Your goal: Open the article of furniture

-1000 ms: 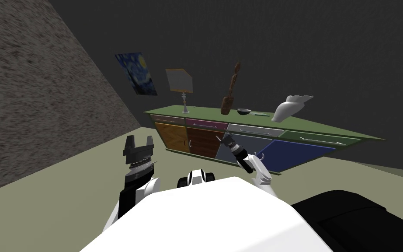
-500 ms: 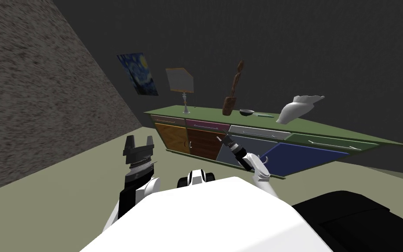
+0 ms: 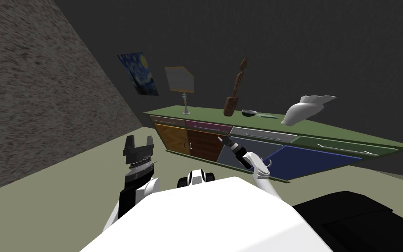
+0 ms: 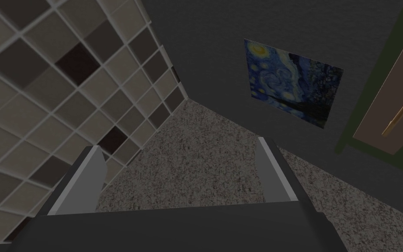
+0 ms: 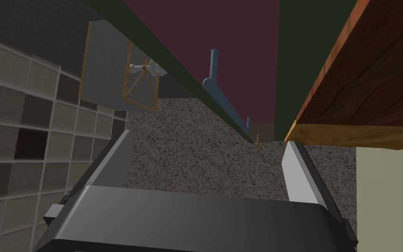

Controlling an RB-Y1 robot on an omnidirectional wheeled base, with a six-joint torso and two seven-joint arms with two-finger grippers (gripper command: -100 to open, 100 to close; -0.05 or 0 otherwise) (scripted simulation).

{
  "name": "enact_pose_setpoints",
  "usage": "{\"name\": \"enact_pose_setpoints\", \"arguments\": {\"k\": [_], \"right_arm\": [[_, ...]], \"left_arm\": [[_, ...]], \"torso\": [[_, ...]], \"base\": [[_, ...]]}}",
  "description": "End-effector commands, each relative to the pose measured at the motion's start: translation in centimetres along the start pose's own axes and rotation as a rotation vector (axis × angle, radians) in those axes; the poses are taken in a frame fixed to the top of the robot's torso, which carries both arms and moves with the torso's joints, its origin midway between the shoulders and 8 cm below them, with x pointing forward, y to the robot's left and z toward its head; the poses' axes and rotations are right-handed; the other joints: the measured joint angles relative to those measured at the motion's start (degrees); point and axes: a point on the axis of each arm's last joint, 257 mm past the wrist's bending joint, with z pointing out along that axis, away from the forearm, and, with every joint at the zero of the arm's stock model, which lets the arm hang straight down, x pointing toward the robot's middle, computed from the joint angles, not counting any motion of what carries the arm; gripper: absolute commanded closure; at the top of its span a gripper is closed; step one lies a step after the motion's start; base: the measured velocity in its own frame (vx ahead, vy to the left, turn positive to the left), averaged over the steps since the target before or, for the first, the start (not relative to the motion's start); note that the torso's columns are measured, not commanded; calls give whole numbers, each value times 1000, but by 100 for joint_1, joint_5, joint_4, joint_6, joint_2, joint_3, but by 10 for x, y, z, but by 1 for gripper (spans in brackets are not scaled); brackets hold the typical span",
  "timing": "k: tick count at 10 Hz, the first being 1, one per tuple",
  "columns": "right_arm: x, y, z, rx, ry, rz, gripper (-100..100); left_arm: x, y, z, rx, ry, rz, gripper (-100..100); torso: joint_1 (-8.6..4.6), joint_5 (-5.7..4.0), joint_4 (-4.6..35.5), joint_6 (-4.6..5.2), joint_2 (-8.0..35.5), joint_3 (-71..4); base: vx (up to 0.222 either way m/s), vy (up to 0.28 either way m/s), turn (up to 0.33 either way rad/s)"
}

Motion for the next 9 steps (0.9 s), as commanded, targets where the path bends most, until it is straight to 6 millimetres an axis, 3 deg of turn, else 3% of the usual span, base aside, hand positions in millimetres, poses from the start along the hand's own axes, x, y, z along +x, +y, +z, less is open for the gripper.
{"name": "enact_pose_setpoints", "arguments": {"k": [1, 6, 7, 9], "right_arm": [[10, 7, 0, -31, 13, -93, -100], [17, 5, 0, -45, 17, -137, -100], [17, 4, 0, -45, 18, -134, 100], [13, 2, -1, -43, 10, -134, 100]], "left_arm": [[0, 0, 0, 0, 0, 0, 0], [0, 0, 0, 0, 0, 0, 0], [0, 0, 0, 0, 0, 0, 0], [0, 0, 0, 0, 0, 0, 0]], "torso": [[0, 0, 2, 0, 5, 4], [19, 5, -2, -1, -12, -6], [5, 3, -1, 0, -2, -2], [-2, -10, -8, -11, 19, 14]], "base": [[40, -6, 15], [43, 17, 8], [7, 6, 0], [-114, 47, -48]]}}
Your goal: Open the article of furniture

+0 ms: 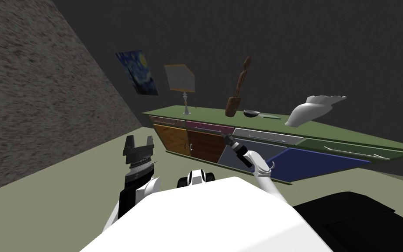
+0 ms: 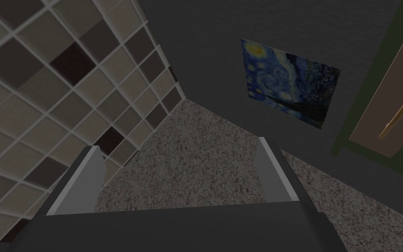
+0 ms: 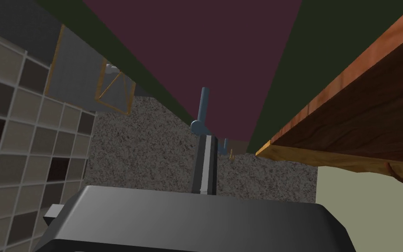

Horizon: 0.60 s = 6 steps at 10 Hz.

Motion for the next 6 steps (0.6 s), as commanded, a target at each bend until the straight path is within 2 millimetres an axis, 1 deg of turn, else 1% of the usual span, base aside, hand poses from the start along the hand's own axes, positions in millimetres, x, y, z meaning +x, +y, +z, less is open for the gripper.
{"name": "enact_pose_setpoints", "arguments": {"k": [1, 3, 4, 5, 6], "right_arm": [[-4, 0, -1, -3, -10, 5, 100], [-7, -3, -2, -2, -18, 6, 100], [-6, -2, -2, -2, -15, 5, 100], [-5, -4, -4, -14, -20, -42, -100], [-5, -5, -4, -17, -21, -54, -100]], "left_arm": [[0, 0, 0, 0, 0, 0, 0], [0, 0, 0, 0, 0, 0, 0], [0, 0, 0, 0, 0, 0, 0], [0, 0, 0, 0, 0, 0, 0], [0, 0, 0, 0, 0, 0, 0]], "torso": [[12, 8, 9, 5, 4, 1], [10, 12, 12, 11, -8, -7], [2, 10, 10, 11, -13, -10], [-15, 6, 2, 10, -46, -28], [-31, 1, -9, 10, -83, -52]], "base": [[-171, 76, -21], [-183, 84, -39], [-87, 36, -13], [68, -33, -1], [140, -37, 6]]}}
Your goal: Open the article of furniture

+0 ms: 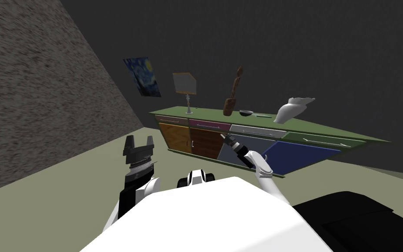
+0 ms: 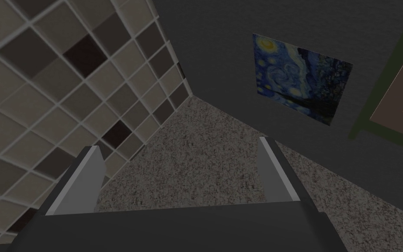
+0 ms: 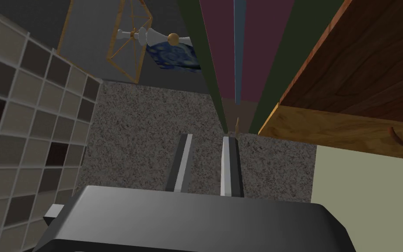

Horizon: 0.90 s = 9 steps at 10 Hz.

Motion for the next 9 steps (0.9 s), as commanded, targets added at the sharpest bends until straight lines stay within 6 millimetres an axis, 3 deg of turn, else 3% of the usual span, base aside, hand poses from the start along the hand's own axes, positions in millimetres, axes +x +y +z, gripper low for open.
{"name": "enact_pose_setpoints", "arguments": {"k": [1, 4, 6, 7, 9], "right_arm": [[2, -3, -2, -15, -5, -59, -100], [5, -7, -5, -37, -12, -143, -100], [4, -7, -5, -32, -11, -128, -100], [4, -7, -4, -32, -11, -127, 100], [0, -8, -6, -33, -21, -124, 100]], "left_arm": [[0, 0, 0, 0, 0, 0, 0], [0, 0, 0, 0, 0, 0, 0], [0, 0, 0, 0, 0, 0, 0], [0, 0, 0, 0, 0, 0, 0], [0, 0, 0, 0, 0, 0, 0]], "torso": [[13, 2, -2, 0, 1, -2], [31, 9, 18, 1, 65, 40], [39, 10, 27, 2, 103, 61], [44, 12, 30, 2, 106, 65], [51, 13, 28, 3, 107, 63]], "base": [[150, -27, 4], [174, -45, 4], [44, -16, 3], [9, -3, 1], [-138, 61, -50]]}}
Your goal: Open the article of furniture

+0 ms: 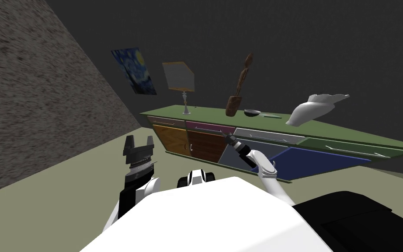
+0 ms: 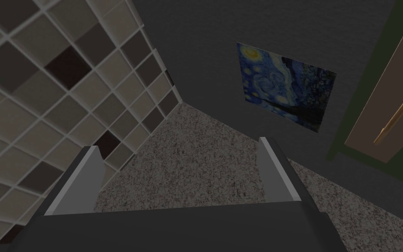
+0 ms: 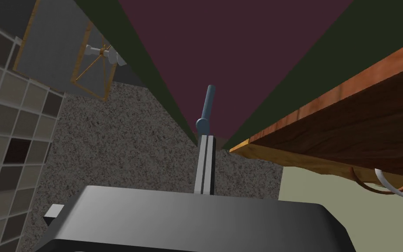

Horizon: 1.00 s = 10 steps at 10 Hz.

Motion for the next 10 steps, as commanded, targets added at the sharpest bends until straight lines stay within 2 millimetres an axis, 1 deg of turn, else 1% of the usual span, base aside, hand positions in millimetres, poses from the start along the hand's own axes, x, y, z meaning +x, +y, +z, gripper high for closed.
{"name": "enact_pose_setpoints", "arguments": {"k": [1, 3, 4, 5, 10], "right_arm": [[-4, -2, -1, -1, -10, 4, 100], [-4, -2, -1, -1, -11, 4, 100], [-8, -1, 0, 8, -8, -13, -100], [-10, -1, 1, 11, -6, -21, -100], [-19, 0, 7, 36, 9, -67, -100]], "left_arm": [[0, 0, 0, 0, 0, 0, 0], [0, 0, 0, 0, 0, 0, 0], [0, 0, 0, 0, 0, 0, 0], [0, 0, 0, 0, 0, 0, 0], [0, 0, 0, 0, 0, 0, 0]], "torso": [[-3, 1, 1, -1, -4, 0], [-10, -3, -10, -2, -43, -24], [-28, -6, -19, -4, -73, -42], [-53, -14, -24, -4, -89, -54], [-8, -2, -5, -2, -25, -13]], "base": [[-164, 60, -36], [-111, 71, -27], [12, -40, 19], [82, -64, 25], [77, -76, 20]]}}
